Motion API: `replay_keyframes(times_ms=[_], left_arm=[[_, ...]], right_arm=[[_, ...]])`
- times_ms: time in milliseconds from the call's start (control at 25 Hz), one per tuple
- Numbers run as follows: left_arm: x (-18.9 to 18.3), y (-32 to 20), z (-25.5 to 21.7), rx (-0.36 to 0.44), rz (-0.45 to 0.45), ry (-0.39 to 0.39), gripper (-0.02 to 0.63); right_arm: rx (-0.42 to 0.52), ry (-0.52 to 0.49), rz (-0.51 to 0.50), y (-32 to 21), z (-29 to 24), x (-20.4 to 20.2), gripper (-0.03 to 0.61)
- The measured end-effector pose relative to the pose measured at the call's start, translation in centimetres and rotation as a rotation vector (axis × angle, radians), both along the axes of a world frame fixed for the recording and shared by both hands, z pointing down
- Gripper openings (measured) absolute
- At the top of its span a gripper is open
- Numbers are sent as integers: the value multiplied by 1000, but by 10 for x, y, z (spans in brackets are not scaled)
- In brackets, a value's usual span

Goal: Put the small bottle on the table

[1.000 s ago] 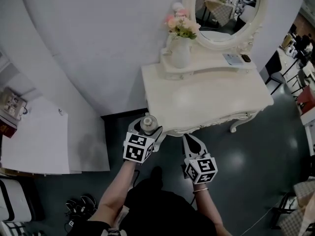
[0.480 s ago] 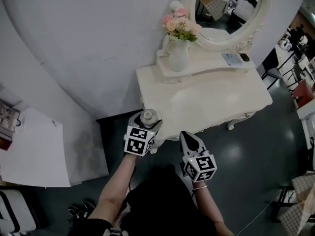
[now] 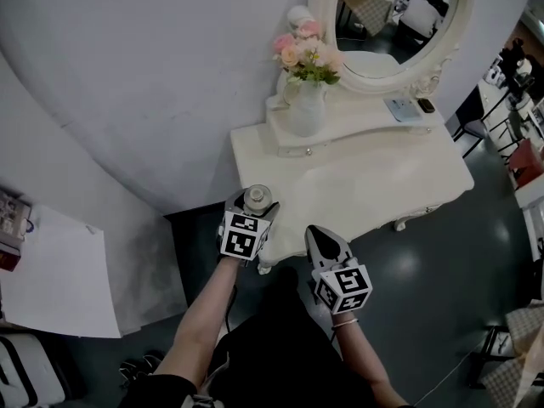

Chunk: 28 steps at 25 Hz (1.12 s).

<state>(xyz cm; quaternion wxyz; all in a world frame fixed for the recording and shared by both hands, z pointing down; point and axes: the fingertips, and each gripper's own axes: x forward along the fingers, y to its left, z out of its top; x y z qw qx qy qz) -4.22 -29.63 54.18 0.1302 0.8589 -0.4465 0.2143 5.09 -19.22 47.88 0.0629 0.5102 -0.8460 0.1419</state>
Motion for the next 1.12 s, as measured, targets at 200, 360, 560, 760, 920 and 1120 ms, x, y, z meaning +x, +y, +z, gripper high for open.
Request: replay_keyframes(times_ms=[200,360,560,760,920,1120], left_arm=[[13,-29,14,-24,-3,-10,336],[26,-51,19,-28,1,-8,336],[40,-76,24,-49,-7,1,336],[50,-95,33,-46,-6,-16,336],[55,-104,40,-59,-9,-32,336],[60,-112,43,-55,-6,-43,336]], right_arm=[[-7,-3,-7,-24,4,6,5],[-14,-5,-13,-42,6,12,5],[-32,-3,-12,-60,13,21,5],[-47,-10,-5,-73,16,32,5],[-50,-17,-1,-80,17,39,5],[-55,-20,-5,-85,19,44,5]])
